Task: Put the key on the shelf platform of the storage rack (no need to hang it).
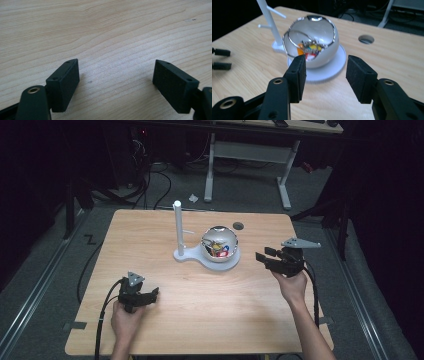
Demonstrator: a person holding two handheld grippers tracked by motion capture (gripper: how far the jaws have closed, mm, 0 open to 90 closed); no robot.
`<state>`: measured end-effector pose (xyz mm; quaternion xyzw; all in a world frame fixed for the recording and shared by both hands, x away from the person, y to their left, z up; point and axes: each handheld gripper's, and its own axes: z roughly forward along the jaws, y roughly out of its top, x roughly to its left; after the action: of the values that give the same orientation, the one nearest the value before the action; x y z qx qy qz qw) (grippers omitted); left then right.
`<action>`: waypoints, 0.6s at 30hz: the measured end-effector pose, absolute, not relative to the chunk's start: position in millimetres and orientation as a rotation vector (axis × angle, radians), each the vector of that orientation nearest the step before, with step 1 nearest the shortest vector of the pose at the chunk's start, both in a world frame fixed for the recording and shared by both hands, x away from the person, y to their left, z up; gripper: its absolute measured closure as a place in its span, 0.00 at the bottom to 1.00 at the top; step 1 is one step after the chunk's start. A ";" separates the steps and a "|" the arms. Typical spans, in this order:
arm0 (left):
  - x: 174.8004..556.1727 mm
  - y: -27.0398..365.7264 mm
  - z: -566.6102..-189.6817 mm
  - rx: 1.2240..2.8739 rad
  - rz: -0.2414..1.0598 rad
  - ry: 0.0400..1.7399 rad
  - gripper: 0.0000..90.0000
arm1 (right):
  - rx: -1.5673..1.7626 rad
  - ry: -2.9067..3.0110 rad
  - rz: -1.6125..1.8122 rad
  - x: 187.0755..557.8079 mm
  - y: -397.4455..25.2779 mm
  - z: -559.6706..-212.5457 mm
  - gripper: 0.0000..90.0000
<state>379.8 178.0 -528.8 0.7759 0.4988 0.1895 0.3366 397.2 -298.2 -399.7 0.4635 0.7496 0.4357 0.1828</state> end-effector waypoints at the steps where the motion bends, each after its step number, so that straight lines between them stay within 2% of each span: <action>1: 379.8 178.0 -528.8 2.023 0.494 1.300 0.24 | 1.308 2.115 1.229 397.2 -298.2 -399.7 0.56; 12: 379.8 178.0 -528.8 2.023 0.495 1.300 0.24 | 1.358 2.074 1.217 369.9 -311.8 -421.7 0.58; 18: 379.8 178.0 -528.8 2.023 0.494 1.300 0.24 | 1.393 2.063 1.172 359.8 -314.2 -451.3 0.57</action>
<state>379.8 178.0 -528.8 0.7759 0.4988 0.1895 0.3365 359.8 -314.2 -451.3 0.4968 0.7356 0.4179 0.1937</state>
